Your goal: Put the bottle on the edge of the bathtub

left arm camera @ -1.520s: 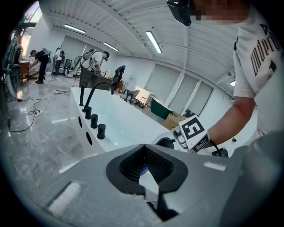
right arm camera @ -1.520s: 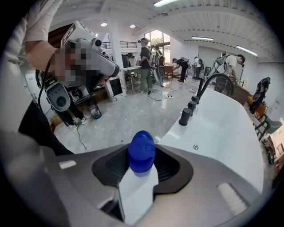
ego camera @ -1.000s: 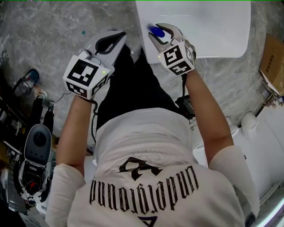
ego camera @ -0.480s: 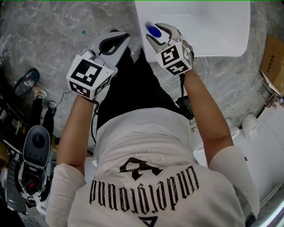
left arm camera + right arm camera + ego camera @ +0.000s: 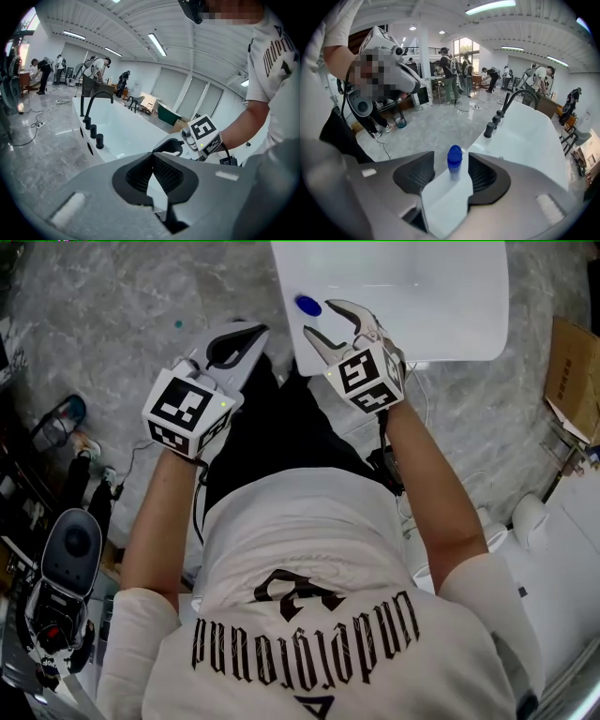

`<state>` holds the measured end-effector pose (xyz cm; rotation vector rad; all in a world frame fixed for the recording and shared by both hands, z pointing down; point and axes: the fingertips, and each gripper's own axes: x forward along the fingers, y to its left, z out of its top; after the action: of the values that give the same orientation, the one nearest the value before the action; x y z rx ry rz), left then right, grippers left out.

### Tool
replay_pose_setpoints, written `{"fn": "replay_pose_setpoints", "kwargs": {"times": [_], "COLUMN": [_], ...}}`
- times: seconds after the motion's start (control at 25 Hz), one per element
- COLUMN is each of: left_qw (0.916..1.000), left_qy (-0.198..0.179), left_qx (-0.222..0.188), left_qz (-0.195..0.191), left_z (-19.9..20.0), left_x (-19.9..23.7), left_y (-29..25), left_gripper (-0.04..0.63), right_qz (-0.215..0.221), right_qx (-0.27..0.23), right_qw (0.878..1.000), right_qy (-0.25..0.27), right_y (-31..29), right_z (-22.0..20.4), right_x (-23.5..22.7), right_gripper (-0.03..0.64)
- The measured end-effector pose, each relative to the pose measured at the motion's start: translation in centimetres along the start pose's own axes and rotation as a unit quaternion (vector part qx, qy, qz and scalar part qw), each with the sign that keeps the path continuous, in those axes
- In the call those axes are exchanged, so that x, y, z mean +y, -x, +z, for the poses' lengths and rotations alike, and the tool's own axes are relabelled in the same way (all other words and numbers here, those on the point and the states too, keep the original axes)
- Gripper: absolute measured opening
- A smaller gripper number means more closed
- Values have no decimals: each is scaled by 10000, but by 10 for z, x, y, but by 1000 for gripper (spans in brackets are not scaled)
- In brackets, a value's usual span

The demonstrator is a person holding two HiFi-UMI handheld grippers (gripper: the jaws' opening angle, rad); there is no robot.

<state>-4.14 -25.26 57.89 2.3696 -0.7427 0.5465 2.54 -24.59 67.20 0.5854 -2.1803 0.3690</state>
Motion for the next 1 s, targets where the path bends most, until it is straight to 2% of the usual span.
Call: {"fn": "replay_pose_setpoints", "kwargs": {"times": [0.12,0.24,0.36,0.52,0.68,0.84,1.0], "left_qw": [9999,9991,9977,9936,9884,9812,9753], "left_qy": [-49,-111,-283,-564,-784,-1024,-1197], "left_qx": [-118,-315,-490,-804,-1108,-1424,-1614], "left_qz": [114,266,374,555,680,810,916], "left_z": [6,16,32,66,104,136,150], "left_x": [-22,-44,-79,-117,-150,-182,-205], "left_y": [24,79,104,116,135,149,165], "left_gripper": [6,6,6,6,6,6,6], "right_qz": [-42,-27,-26,-148,-233,-465,-539], "right_qx": [-74,-195,-282,-720,-1342,-1804,-2128], "right_qw": [10000,9997,9987,9934,9880,9790,9728], "right_qy": [39,127,416,879,731,829,740], "right_y": [31,68,114,178,245,303,343], "right_z": [7,36,48,76,118,142,155], "right_x": [13,49,69,65,55,48,53], "right_gripper": [227,224,218,209,189,164,144]}}
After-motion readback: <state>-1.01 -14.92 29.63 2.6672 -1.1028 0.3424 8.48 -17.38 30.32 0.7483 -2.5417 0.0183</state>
